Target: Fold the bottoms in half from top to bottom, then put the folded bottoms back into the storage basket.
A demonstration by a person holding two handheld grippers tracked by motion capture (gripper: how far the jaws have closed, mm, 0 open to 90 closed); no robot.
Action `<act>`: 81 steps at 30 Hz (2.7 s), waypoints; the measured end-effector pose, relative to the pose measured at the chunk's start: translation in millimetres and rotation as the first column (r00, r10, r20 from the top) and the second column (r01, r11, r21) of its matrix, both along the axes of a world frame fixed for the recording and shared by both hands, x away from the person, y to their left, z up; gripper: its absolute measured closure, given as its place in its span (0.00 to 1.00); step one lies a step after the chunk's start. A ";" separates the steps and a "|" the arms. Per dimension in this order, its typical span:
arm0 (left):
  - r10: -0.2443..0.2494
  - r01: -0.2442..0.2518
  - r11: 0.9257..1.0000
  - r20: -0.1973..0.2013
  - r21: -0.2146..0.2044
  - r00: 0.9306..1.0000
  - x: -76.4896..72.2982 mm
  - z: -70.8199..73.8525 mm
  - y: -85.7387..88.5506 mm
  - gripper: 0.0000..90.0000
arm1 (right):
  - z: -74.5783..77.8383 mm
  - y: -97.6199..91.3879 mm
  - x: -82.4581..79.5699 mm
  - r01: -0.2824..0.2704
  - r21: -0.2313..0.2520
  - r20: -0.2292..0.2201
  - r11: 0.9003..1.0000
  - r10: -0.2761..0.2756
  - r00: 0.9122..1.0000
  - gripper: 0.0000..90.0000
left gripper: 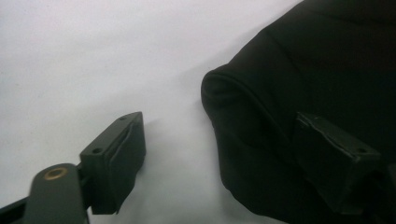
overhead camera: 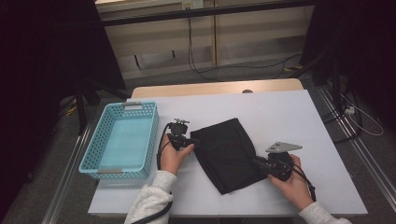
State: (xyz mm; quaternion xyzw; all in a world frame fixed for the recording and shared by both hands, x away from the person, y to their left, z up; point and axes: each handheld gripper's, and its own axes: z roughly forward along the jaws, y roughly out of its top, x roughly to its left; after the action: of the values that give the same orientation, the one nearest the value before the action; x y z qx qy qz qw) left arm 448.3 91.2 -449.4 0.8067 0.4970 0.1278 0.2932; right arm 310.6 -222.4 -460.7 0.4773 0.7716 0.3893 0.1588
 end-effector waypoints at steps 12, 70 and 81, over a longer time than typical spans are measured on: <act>-0.007 0.006 1.000 -0.036 -0.012 0.999 -2.1 5.4 -6.6 0.53 | -0.1 0.7 -1.1 0.003 -0.002 0.004 1.000 -0.003 1.000 0.87; 0.033 -0.018 0.999 -0.399 0.040 0.917 56.3 87.9 3.6 0.93 | 20.3 45.3 -0.9 0.040 0.116 0.102 0.992 -0.052 0.993 0.90; 0.038 0.000 0.996 -0.413 0.091 0.910 64.5 112.2 7.6 0.93 | 28.6 64.5 -3.4 0.017 0.121 0.132 0.992 -0.033 0.991 0.90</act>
State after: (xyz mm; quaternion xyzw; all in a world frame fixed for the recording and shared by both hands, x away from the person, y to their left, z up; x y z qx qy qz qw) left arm 512.8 98.8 -337.2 0.8227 0.5496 -0.0214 0.1435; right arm 307.2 -157.9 -432.1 0.4684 0.7284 0.4641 0.1861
